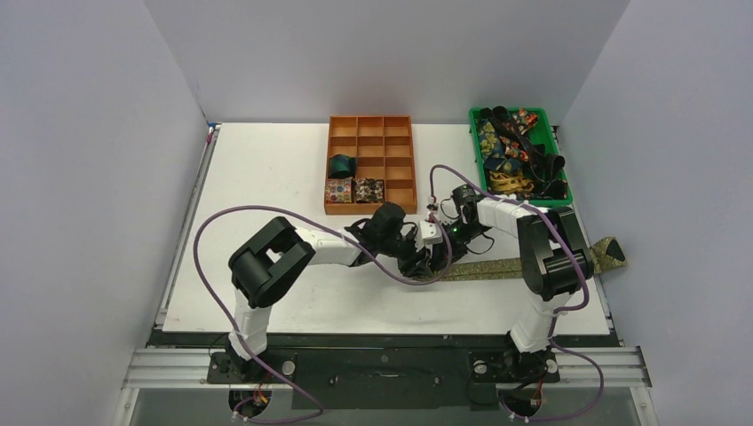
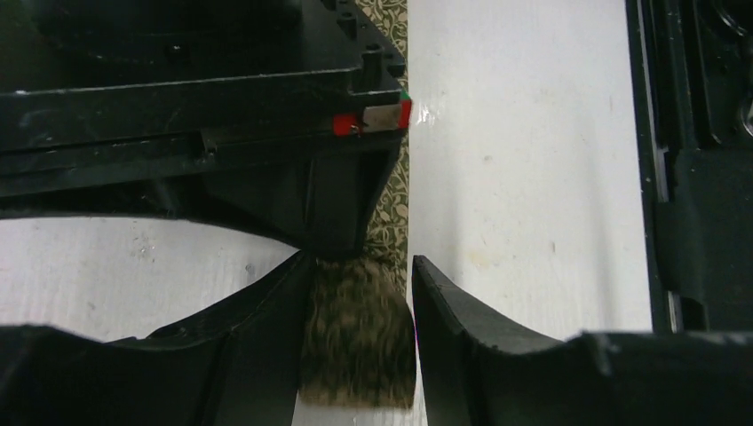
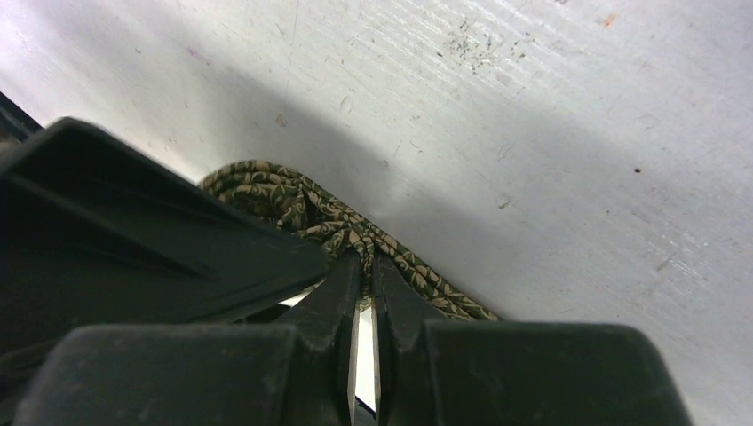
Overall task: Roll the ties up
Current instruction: Roll the tie at the center of the board.
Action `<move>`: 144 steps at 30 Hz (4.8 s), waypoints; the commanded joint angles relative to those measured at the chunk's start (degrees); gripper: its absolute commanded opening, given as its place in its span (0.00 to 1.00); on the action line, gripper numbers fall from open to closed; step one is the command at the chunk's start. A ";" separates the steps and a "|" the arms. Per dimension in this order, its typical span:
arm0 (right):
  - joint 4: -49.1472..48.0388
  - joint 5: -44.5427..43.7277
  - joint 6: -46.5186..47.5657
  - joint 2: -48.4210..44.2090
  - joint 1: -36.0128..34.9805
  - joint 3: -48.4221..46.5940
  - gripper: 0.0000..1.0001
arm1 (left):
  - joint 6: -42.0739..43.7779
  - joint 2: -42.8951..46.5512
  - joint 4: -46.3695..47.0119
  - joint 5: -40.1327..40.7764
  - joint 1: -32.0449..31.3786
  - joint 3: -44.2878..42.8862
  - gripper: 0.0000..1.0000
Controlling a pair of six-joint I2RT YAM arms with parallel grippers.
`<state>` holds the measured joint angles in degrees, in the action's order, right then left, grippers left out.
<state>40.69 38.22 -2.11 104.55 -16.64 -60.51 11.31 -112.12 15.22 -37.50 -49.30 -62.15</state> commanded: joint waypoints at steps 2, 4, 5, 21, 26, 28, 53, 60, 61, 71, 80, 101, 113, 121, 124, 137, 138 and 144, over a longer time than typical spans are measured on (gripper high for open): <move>-4.55 -3.62 -0.04 0.78 -0.80 1.89 0.00 | -2.91 -4.91 2.42 3.21 -0.49 -2.82 0.42; -4.70 -2.69 -0.31 0.51 -0.84 2.07 0.00 | -1.43 -5.96 1.88 4.28 -0.66 -2.31 0.41; -5.02 -2.44 -0.69 0.31 -0.84 2.31 0.00 | -1.09 -6.29 1.77 4.82 -0.73 -2.07 0.41; -5.41 -5.27 -0.08 0.39 -0.93 2.87 0.00 | 6.65 6.92 1.01 -2.02 4.91 9.03 0.68; -5.35 -5.19 -0.12 0.64 -0.93 2.76 0.00 | 5.61 4.96 1.66 -2.54 4.30 7.46 0.46; -5.30 -5.16 -0.10 0.85 -0.93 2.78 0.00 | 5.14 4.73 1.85 -3.41 3.68 6.68 0.42; -7.78 1.94 -2.81 -1.11 -0.92 3.49 0.00 | 5.88 -6.62 -2.21 9.51 -0.93 1.60 0.36; -2.14 6.06 -2.01 -6.55 4.98 1.25 0.13 | 10.44 -4.66 -7.90 10.83 -0.89 3.29 0.33; -1.50 7.33 -1.88 -6.99 5.54 0.91 0.16 | 10.73 -4.44 -8.43 10.85 -0.89 3.53 0.33; -1.23 12.93 -4.78 -6.63 2.78 0.24 0.33 | 11.47 -4.43 -10.02 10.82 -0.89 2.85 0.33; -3.43 9.03 -4.81 -2.09 1.39 0.51 0.32 | 11.30 -4.27 -10.22 11.05 -0.91 2.43 0.33; 0.56 0.12 5.08 3.59 4.75 0.82 0.00 | 7.22 11.05 -5.76 6.52 1.62 3.64 0.97; -5.02 2.24 0.10 5.26 -1.04 -2.71 0.00 | -2.18 25.58 11.08 8.31 4.55 19.37 0.97; -5.90 4.53 -1.20 6.36 -1.39 -4.20 0.00 | -2.09 12.98 28.67 5.84 2.83 23.22 0.97; -5.67 5.10 -1.27 5.61 -1.50 -3.80 0.00 | 0.83 8.69 30.69 5.93 2.17 21.20 0.99; -4.54 7.68 -0.28 1.96 -2.15 -1.76 0.00 | 11.78 -0.45 20.99 0.31 2.36 13.80 0.67; -3.92 8.17 -0.20 1.75 -2.16 -2.14 0.01 | 12.43 -0.78 18.64 -0.67 2.36 13.02 0.61; -1.37 9.96 -0.56 -1.75 -0.19 -2.22 0.23 | 15.01 0.04 8.34 -2.36 3.15 13.02 0.28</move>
<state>39.62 48.01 -3.46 108.01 -17.93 -62.96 23.20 -112.12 32.27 -37.45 -46.94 -49.08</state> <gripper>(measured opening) 0.194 0.324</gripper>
